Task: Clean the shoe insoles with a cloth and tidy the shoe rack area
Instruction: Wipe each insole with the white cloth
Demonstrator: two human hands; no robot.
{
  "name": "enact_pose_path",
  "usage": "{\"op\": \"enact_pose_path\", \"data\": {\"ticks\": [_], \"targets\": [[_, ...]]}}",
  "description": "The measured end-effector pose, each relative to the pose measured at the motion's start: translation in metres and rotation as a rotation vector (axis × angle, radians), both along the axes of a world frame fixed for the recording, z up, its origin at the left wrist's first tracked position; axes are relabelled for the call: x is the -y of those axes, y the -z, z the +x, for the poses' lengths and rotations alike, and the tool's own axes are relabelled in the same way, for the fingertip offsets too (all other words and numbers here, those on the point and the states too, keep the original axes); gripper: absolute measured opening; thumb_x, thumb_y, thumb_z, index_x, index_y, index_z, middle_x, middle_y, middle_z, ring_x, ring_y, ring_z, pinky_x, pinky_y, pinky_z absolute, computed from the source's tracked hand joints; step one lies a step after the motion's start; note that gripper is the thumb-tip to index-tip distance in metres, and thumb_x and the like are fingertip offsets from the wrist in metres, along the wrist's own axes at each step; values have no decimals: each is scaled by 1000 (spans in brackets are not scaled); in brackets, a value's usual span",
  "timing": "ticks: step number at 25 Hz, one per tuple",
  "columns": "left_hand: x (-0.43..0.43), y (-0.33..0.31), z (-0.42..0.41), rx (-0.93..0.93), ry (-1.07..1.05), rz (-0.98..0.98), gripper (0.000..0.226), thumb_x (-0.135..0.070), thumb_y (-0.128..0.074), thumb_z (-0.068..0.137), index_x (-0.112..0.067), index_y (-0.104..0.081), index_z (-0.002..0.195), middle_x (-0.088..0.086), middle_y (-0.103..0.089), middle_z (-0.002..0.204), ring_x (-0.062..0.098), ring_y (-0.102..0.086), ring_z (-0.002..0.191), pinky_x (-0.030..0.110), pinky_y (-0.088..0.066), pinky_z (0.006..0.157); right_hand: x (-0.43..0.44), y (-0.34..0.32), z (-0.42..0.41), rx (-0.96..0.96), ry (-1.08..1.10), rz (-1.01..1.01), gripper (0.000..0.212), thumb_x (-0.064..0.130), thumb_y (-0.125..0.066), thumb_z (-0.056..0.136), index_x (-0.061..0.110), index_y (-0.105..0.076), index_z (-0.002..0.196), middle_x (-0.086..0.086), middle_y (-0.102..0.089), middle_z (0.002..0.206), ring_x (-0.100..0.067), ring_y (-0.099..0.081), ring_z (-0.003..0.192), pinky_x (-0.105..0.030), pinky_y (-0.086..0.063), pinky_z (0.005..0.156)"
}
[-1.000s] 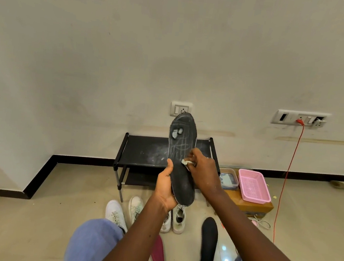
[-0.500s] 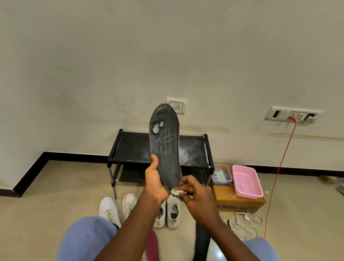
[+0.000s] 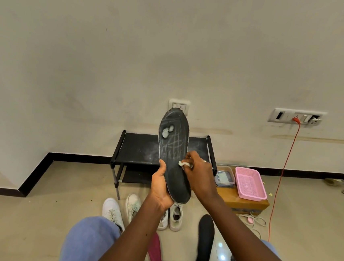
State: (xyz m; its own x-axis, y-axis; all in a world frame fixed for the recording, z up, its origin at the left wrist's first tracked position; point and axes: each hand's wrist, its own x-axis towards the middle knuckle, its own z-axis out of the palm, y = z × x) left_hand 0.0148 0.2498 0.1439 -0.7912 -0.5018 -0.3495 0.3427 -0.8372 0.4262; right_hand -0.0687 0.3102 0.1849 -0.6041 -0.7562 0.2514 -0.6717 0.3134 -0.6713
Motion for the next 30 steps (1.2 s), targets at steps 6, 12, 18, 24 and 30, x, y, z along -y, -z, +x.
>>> {"op": "enact_pose_path", "data": {"ticks": [6, 12, 18, 24, 30], "targets": [[-2, 4, 1, 100, 14, -94, 65, -55, -31, 95, -8, -76, 93, 15, -72, 96, 26, -70, 86, 37, -55, 80, 7, -8, -11, 545, 163, 77, 19, -3, -62, 74, 14, -69, 70, -6, -66, 76, -16, -61, 64, -24, -55, 63], [-4, 4, 5, 54, 39, -117, 59, -51, -36, 95, -3, -69, 104, 19, -69, 103, 30, -69, 90, 39, -56, 79, -3, -16, -17, 1007, 175, 117, 16, -17, -59, 72, -3, -60, 66, -16, -59, 73, -24, -58, 63, -30, -49, 60], [14, -1, 3, -15, -31, -57, 61, -49, -42, 92, 3, -72, 101, 24, -65, 110, 35, -66, 96, 44, -56, 84, -21, -22, -3, 1007, -9, 256, 15, -14, -57, 78, -2, -64, 84, -8, -60, 75, -19, -58, 71, -26, -51, 63], [8, 7, 0, 49, -94, -92, 52, -43, -42, 94, -3, -75, 87, 17, -69, 89, 27, -69, 74, 34, -59, 66, -24, -22, -3, 508, 40, 253, 4, 2, -65, 82, 4, -66, 85, -4, -62, 82, -15, -61, 77, -21, -53, 64], [-2, 2, 1, -1, -15, -32, 68, -54, -34, 92, -1, -75, 86, 16, -70, 85, 27, -70, 75, 33, -58, 67, -14, -18, 17, 137, -154, 257, 33, 13, -67, 82, 14, -64, 115, -2, -63, 113, -11, -56, 102, -17, -40, 87]]}}
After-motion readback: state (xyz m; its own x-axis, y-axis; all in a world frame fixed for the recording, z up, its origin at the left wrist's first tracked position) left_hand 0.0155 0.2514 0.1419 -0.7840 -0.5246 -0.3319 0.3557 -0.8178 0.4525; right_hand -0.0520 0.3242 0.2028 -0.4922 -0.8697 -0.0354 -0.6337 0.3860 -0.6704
